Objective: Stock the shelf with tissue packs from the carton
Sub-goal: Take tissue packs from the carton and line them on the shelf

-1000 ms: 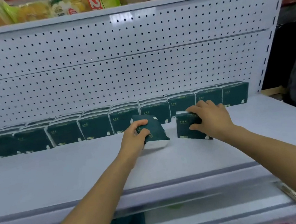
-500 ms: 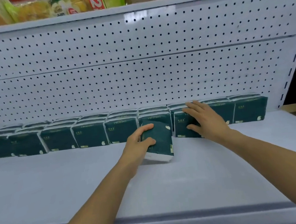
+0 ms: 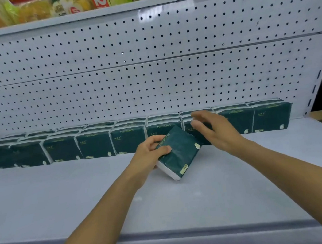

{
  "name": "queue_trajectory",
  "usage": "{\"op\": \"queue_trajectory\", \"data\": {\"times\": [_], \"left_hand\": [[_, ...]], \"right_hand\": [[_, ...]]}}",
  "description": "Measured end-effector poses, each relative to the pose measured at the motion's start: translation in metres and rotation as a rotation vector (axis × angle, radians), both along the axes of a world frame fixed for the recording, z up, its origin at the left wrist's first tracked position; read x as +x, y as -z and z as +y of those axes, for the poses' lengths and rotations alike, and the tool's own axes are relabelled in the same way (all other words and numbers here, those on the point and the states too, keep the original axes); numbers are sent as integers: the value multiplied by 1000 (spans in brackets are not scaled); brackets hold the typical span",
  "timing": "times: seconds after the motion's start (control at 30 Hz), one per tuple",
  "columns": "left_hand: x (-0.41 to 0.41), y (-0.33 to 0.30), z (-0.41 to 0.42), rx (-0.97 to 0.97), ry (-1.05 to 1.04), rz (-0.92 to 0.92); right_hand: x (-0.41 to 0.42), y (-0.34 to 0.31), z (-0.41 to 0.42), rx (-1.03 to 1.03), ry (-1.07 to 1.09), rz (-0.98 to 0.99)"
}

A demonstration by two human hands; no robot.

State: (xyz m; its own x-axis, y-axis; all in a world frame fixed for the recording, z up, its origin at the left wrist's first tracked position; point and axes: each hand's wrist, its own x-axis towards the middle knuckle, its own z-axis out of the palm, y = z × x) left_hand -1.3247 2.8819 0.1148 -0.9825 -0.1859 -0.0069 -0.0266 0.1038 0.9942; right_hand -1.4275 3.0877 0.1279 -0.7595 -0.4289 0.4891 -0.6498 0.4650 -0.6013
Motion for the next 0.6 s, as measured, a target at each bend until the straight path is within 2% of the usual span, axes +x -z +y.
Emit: {"op": "queue_trajectory", "data": {"times": [0.07,0.17,0.27,0.37,0.47,0.6], "left_hand": [[-2,-3,7,-9,26,47],[-5,-7,21,-23,18,120],[-11,-8,35,-67,-8,177],[-22,-8,44,-141,-52,234],[-36,-5,46,-397,-116,320],[-58,8,59,-1064,-126,435]], "right_hand": [[17,-8,0,-117,-122,-327],[24,-9,9,-167,-236,-584],[22,-6,24,-263,-243,-674],[16,-3,47,-248,-128,-593],[9,-2,77,-229,-5,-481],[-3,2,115,-206,70,-428]]}}
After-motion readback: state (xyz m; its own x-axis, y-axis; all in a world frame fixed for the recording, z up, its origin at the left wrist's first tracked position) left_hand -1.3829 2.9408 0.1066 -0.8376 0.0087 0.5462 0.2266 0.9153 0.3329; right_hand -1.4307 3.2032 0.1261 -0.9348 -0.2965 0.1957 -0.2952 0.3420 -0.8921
